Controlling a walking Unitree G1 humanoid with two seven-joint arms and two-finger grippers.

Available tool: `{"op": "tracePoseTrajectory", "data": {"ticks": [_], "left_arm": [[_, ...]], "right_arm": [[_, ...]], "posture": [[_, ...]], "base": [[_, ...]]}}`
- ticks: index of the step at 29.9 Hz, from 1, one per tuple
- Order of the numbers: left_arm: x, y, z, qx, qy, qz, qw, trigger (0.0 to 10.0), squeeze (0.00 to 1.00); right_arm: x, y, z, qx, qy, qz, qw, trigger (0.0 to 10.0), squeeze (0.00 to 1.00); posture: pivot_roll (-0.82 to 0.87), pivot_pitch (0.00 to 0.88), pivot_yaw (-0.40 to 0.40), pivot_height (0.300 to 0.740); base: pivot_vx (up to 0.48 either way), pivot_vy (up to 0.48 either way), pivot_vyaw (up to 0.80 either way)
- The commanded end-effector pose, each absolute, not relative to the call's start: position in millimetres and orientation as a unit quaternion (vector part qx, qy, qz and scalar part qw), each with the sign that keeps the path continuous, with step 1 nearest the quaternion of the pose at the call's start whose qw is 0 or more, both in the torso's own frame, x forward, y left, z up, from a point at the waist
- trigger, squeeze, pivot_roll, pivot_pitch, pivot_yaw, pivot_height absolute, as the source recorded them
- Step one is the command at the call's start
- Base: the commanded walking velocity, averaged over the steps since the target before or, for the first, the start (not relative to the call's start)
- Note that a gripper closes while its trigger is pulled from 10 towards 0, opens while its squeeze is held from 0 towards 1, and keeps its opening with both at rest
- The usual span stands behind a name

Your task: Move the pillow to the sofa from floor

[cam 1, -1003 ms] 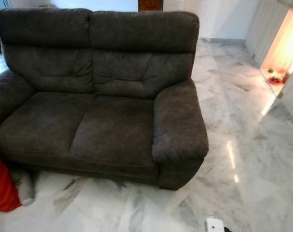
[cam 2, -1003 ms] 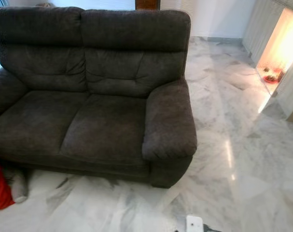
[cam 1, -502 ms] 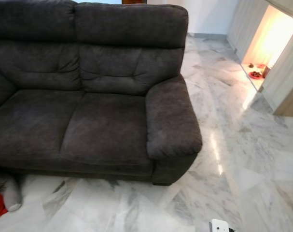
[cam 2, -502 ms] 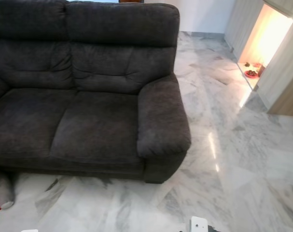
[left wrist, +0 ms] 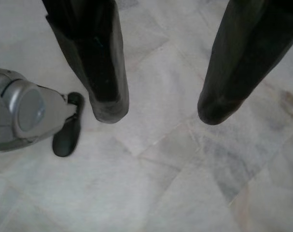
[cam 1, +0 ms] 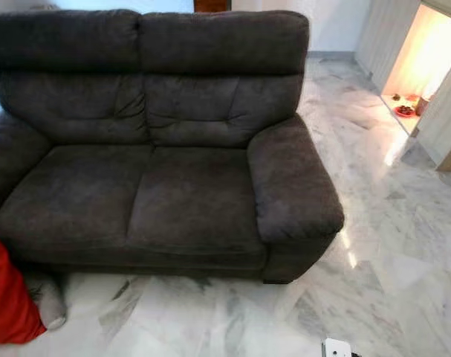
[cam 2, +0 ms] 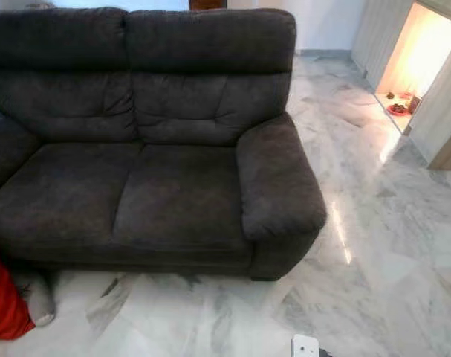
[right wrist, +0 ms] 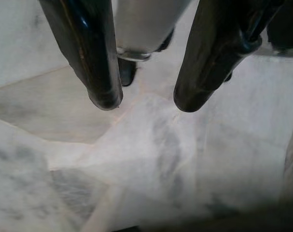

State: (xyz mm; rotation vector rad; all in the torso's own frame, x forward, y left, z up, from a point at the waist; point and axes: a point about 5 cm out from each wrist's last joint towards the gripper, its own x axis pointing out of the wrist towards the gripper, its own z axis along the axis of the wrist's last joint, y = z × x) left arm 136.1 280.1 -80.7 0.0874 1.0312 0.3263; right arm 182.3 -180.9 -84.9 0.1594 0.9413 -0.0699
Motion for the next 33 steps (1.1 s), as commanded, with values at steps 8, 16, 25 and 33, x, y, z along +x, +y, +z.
{"op": "tracePoseTrajectory", "data": {"ticks": [8,16,25,33], "left_arm": [[134,266,-87,0.039,0.502,0.153,0.850,10.0,0.00],[142,254,-88,0.037,0.499,0.147,0.853,10.0,0.00],[142,252,-89,0.035,0.502,0.146,0.852,10.0,0.00],[137,281,-81,0.038,0.504,0.160,0.848,10.0,0.00]], "right_arm": [[183,-175,-85,0.078,0.453,-0.026,0.888,10.0,0.00],[183,-174,-85,0.078,0.454,-0.022,0.887,10.0,0.00],[181,-175,-86,0.074,0.457,-0.021,0.886,10.0,0.00],[180,-175,-86,0.073,0.459,-0.018,0.886,10.0,0.00]], "posture": [[0.08,0.093,0.028,0.740],[0.08,0.094,0.028,0.740],[0.09,0.089,0.021,0.740],[0.09,0.075,0.021,0.740]], "base": [[0.000,0.480,0.00],[0.000,0.478,0.00],[0.000,0.476,0.00],[0.000,0.476,0.00]]}}
